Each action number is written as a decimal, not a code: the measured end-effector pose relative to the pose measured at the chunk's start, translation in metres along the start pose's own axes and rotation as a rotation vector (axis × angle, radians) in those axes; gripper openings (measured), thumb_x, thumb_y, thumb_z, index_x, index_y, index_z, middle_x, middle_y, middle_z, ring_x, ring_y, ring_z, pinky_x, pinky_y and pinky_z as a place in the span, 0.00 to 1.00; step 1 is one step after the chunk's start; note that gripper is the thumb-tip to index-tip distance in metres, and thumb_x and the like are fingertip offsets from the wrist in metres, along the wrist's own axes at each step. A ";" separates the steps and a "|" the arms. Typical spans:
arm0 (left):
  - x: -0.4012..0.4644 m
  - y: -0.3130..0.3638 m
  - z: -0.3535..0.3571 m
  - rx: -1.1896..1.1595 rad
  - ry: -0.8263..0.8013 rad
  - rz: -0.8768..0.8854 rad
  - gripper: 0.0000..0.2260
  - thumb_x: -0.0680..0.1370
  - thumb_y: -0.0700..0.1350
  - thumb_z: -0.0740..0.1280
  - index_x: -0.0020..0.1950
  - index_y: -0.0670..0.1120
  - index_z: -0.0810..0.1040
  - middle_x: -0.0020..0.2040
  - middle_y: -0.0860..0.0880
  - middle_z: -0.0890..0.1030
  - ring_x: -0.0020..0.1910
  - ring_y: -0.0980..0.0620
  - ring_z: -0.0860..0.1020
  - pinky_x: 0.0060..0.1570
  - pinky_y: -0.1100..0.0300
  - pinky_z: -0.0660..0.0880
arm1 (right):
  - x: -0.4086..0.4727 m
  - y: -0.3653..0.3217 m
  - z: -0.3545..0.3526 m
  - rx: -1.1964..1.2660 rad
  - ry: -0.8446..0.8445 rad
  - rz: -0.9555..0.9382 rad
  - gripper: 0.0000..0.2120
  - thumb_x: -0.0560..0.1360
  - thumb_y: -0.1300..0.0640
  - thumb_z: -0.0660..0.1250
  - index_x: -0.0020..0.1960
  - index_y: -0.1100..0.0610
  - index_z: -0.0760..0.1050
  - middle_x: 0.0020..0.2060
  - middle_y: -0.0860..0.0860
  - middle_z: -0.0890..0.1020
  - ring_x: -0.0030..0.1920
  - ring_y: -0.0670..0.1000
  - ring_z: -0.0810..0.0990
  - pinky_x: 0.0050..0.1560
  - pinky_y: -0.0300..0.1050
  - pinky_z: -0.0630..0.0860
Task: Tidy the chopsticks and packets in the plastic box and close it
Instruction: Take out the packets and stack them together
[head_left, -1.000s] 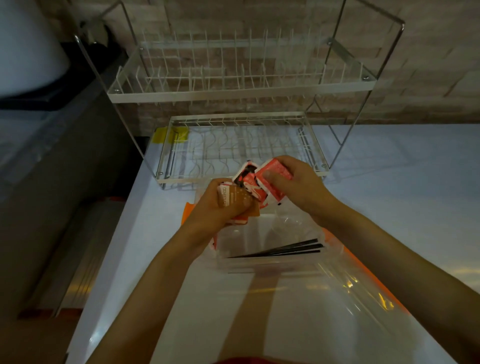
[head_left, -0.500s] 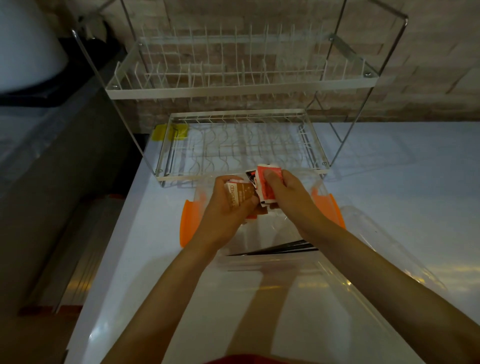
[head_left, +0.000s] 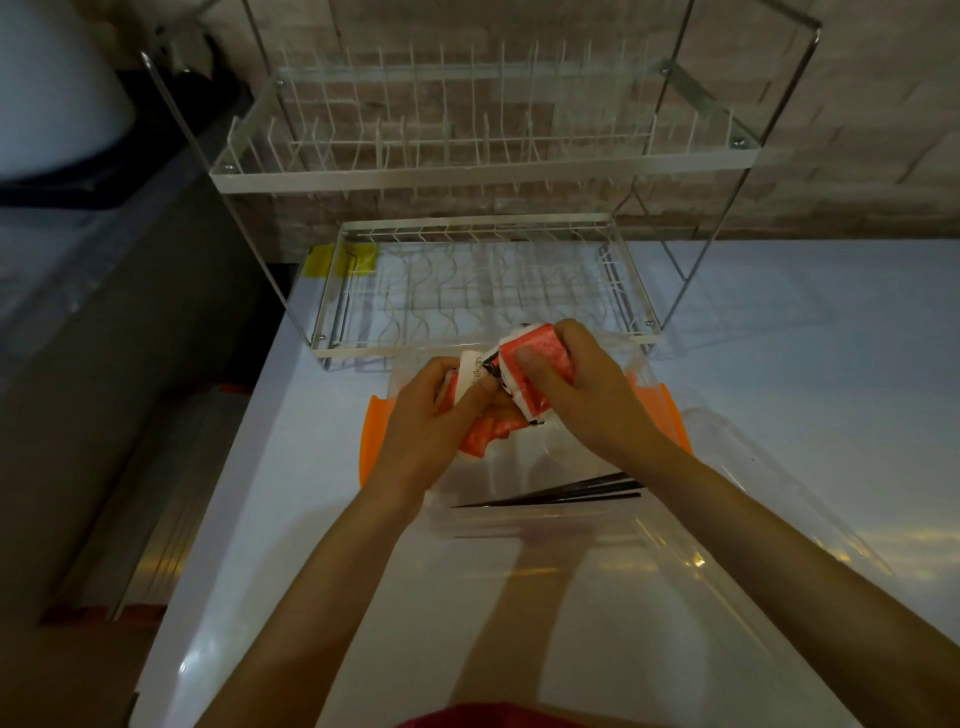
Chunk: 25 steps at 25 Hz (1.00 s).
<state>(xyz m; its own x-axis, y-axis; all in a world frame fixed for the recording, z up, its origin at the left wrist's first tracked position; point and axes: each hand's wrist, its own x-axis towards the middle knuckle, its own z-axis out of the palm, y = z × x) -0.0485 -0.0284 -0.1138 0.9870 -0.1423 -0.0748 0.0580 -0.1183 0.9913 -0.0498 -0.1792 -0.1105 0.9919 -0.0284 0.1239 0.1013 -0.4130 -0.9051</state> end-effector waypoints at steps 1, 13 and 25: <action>0.000 0.000 -0.001 0.029 -0.008 0.010 0.06 0.74 0.48 0.65 0.49 0.49 0.75 0.45 0.47 0.83 0.42 0.51 0.82 0.37 0.64 0.79 | 0.002 -0.002 -0.005 -0.009 -0.048 0.001 0.04 0.76 0.52 0.61 0.45 0.51 0.67 0.38 0.46 0.73 0.36 0.42 0.73 0.33 0.25 0.71; -0.001 0.004 0.002 -0.010 -0.193 0.002 0.07 0.78 0.45 0.59 0.49 0.56 0.74 0.46 0.55 0.79 0.38 0.67 0.79 0.33 0.74 0.75 | 0.011 -0.005 -0.026 -0.010 -0.207 0.081 0.09 0.76 0.54 0.62 0.54 0.55 0.74 0.39 0.44 0.77 0.39 0.42 0.77 0.35 0.24 0.73; -0.003 0.004 0.016 -0.340 -0.096 -0.137 0.11 0.78 0.46 0.59 0.58 0.49 0.76 0.52 0.49 0.83 0.49 0.53 0.82 0.48 0.59 0.80 | -0.006 -0.005 0.005 0.309 0.046 0.245 0.15 0.78 0.51 0.56 0.61 0.57 0.67 0.45 0.47 0.77 0.41 0.42 0.78 0.32 0.28 0.76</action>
<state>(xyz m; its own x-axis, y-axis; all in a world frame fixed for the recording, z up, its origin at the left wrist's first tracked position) -0.0532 -0.0439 -0.1114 0.9489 -0.2415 -0.2031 0.2511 0.1881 0.9495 -0.0555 -0.1722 -0.1083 0.9858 -0.1360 -0.0989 -0.1124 -0.0958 -0.9890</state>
